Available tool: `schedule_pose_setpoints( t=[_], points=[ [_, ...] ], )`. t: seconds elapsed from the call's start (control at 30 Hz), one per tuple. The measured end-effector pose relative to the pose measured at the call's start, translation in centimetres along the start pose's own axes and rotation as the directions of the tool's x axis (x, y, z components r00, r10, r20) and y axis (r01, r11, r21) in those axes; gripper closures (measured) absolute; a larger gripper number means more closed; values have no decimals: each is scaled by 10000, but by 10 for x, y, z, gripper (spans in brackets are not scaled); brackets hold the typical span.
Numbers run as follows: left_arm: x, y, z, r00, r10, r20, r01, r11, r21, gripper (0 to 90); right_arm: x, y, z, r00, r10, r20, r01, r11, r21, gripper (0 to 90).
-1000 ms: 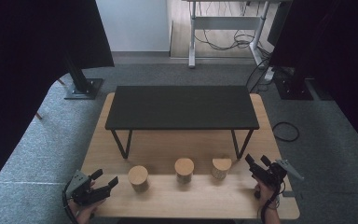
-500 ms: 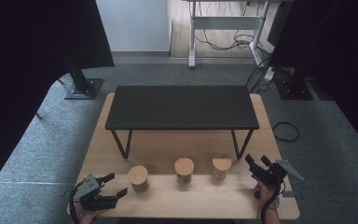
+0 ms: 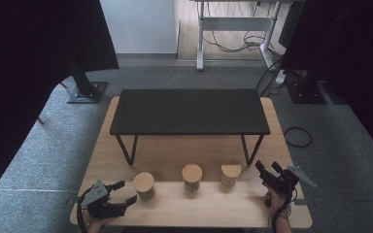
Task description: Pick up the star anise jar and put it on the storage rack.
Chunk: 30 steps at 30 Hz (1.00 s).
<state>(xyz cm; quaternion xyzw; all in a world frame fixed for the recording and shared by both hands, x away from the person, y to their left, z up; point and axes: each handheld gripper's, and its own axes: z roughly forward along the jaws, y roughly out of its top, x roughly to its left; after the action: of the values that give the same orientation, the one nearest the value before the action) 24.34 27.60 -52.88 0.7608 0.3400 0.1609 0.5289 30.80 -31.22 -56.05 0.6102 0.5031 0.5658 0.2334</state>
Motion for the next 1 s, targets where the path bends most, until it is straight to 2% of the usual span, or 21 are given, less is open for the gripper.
schedule_pose_setpoints(
  t=[0.1, 0.43, 0.8, 1.0],
  points=[
    [-5, 1, 4, 9997, 206, 111, -207, 9997, 125, 198, 0, 0, 0, 10000, -12, 7, 12, 10000, -11, 134],
    [-14, 2, 19, 9982, 568, -202, -558, 9972, 491, 164, 0, 0, 0, 10000, -7, 9, 7, 10000, -25, 134],
    [-16, 3, 31, 9980, 582, -236, -566, 9963, 652, 164, 1, 0, 0, 10000, -27, 78, 28, 10000, -50, 135],
    [-18, 4, 42, 9966, 688, -448, -647, 9941, 872, 155, 1, 0, -1, 10000, -15, 94, 16, 10000, -69, 134]
  ],
)
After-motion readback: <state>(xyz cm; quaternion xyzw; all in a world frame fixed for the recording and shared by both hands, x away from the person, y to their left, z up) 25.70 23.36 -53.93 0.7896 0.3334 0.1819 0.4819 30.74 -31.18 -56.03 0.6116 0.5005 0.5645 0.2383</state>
